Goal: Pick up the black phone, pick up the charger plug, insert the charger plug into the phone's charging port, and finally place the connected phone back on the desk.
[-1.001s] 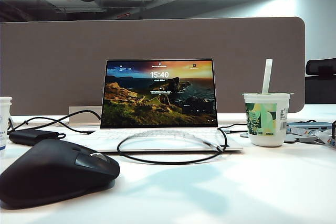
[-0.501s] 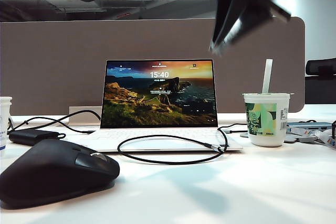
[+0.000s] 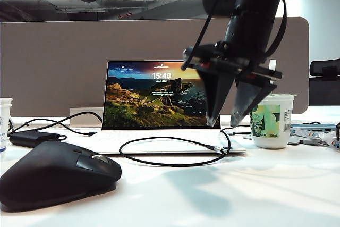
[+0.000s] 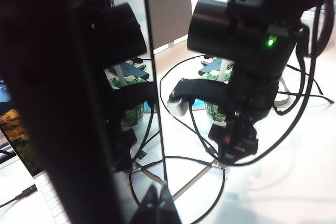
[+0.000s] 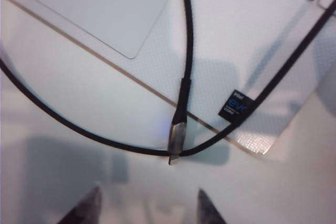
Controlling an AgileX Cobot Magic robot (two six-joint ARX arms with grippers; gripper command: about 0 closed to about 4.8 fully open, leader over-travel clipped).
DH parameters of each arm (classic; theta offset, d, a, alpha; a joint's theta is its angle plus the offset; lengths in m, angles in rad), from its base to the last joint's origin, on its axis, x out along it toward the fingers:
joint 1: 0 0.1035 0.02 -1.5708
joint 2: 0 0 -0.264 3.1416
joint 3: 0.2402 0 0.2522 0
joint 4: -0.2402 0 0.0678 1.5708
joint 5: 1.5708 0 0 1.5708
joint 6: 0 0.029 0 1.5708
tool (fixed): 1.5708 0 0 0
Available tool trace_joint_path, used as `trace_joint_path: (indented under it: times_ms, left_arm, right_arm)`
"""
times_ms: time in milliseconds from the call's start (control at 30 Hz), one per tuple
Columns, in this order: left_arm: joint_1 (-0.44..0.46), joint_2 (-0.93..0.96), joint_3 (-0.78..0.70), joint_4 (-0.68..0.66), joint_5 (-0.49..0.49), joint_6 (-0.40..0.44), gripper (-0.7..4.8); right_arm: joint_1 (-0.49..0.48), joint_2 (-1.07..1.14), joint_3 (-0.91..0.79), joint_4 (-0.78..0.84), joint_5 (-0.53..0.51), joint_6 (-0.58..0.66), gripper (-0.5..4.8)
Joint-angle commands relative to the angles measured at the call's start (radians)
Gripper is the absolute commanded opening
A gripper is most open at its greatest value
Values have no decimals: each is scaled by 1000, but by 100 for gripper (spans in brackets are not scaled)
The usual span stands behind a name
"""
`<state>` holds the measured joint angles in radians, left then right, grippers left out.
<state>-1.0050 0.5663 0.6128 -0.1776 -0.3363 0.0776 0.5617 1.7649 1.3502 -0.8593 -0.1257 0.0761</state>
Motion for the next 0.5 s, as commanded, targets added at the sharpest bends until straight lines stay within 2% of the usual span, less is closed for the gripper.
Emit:
trace_joint_path:
  times_ms: [33, 167, 501]
  left_arm:
    - [-1, -4, 8, 34, 0, 1, -6]
    - [-1, -4, 7, 32, 0, 1, -6]
    - [-1, -4, 7, 28, 0, 1, -6]
  right_arm:
    - [9, 16, 3, 11, 43, -18, 225]
    - [18, 27, 3, 34, 88, -18, 225]
    - [41, 33, 3, 89, 90, -18, 222]
